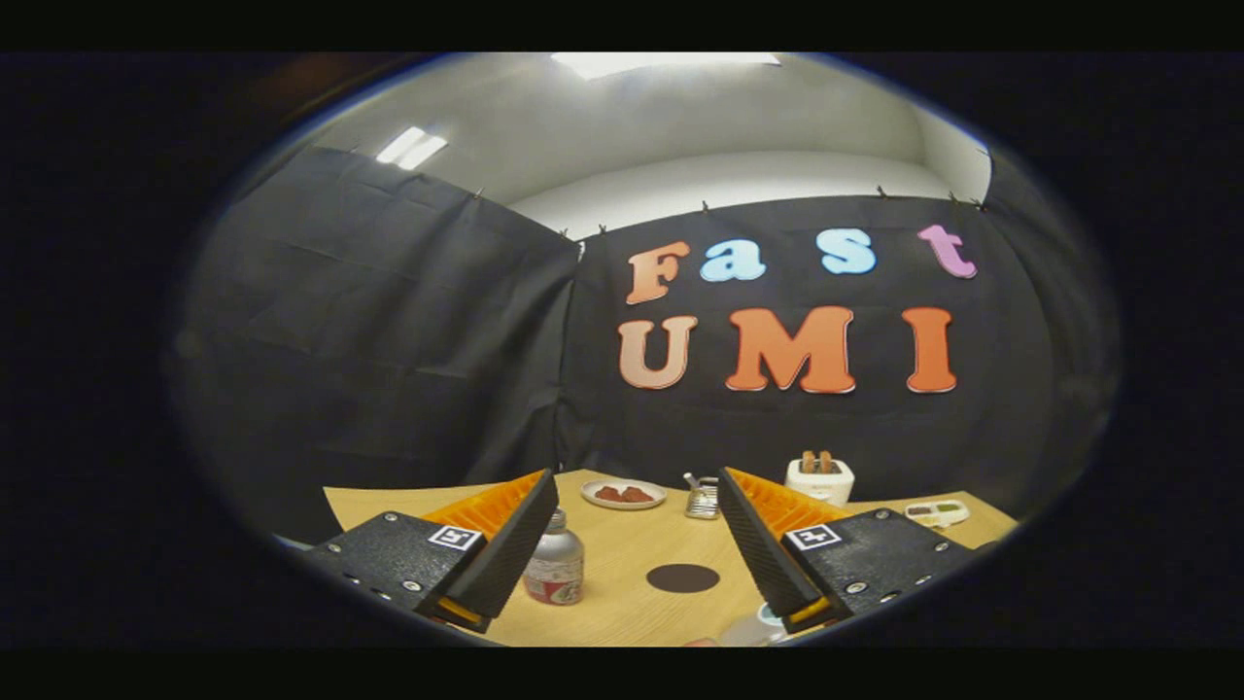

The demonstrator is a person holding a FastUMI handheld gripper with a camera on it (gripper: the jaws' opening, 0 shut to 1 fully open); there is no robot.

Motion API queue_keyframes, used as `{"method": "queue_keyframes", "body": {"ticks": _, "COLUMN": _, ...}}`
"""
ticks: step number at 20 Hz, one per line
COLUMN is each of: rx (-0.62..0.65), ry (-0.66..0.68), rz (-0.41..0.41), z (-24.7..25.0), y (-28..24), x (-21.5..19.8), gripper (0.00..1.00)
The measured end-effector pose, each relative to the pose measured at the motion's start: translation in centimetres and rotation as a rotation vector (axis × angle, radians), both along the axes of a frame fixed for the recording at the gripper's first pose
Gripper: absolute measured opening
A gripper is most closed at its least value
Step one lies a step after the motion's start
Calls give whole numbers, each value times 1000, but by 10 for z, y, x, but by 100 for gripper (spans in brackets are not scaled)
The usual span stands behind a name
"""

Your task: Take the bottle from table, then pour the juice into the cup, finally place the bottle on the coaster

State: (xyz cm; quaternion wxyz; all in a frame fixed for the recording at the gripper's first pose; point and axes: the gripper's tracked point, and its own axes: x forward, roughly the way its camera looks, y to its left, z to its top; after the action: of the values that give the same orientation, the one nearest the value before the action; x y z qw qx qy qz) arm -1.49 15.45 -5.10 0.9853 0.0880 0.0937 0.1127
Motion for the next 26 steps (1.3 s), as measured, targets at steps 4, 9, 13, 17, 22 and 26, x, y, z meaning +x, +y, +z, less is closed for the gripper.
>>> {"method": "queue_keyframes", "body": {"ticks": 4, "rx": 21, "ry": 133, "rz": 44, "z": -39, "y": 29, "x": -8, "gripper": 99}}
{"method": "queue_keyframes", "body": {"ticks": 9, "rx": -34, "ry": 170, "rz": 34, "z": -68, "y": 51, "x": -7, "gripper": 98}}
{"method": "queue_keyframes", "body": {"ticks": 13, "rx": -70, "ry": 201, "rz": 46, "z": -88, "y": 71, "x": -8, "gripper": 98}}
{"method": "queue_keyframes", "body": {"ticks": 17, "rx": -44, "ry": 245, "rz": 57, "z": -104, "y": 83, "x": -9, "gripper": 99}}
{"method": "queue_keyframes", "body": {"ticks": 22, "rx": 15, "ry": 322, "rz": 29, "z": -122, "y": 97, "x": -4, "gripper": 98}}
{"method": "queue_keyframes", "body": {"ticks": 26, "rx": 21, "ry": 370, "rz": 11, "z": -135, "y": 109, "x": -5, "gripper": 99}}
